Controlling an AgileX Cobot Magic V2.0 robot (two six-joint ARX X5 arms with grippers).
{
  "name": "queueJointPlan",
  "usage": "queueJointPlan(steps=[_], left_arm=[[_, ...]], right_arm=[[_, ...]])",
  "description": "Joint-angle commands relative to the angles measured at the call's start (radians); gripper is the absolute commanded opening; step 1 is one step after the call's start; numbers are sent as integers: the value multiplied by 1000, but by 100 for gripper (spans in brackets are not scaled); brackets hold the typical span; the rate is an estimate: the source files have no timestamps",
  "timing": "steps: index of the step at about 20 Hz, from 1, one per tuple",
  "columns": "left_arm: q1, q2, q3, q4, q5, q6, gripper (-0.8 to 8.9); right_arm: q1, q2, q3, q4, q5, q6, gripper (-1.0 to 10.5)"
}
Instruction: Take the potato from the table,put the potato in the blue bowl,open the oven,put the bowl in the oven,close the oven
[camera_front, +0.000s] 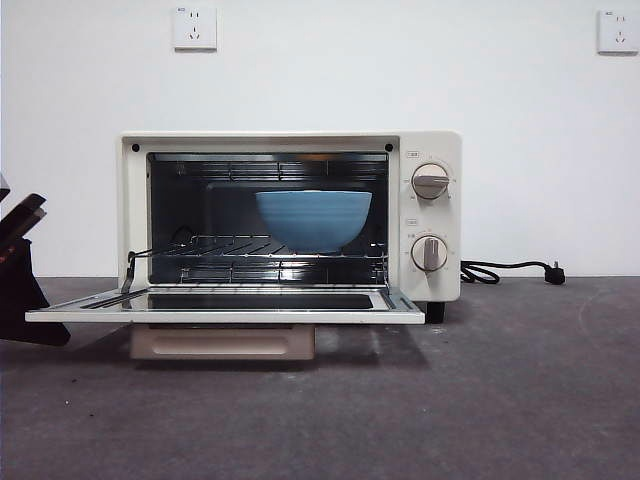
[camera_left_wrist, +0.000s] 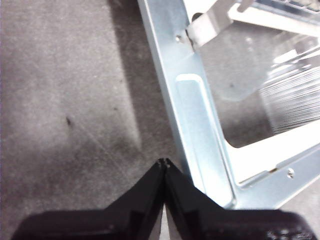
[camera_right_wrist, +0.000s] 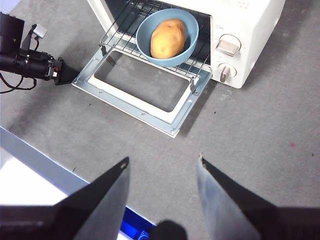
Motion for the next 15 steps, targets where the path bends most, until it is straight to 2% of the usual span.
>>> queueJointPlan(steps=[1,9,15], left_arm=[[-3,6,-8,18,69,13,-9],[15,5,-8,134,215,-96,-8],[34,-13,-8,260,246,-202,-8]], right_arm=[[3,-2,0,14,0,-1,220],[3,-2,0,21,2,-1,218],[3,-2,0,21,2,0,218]])
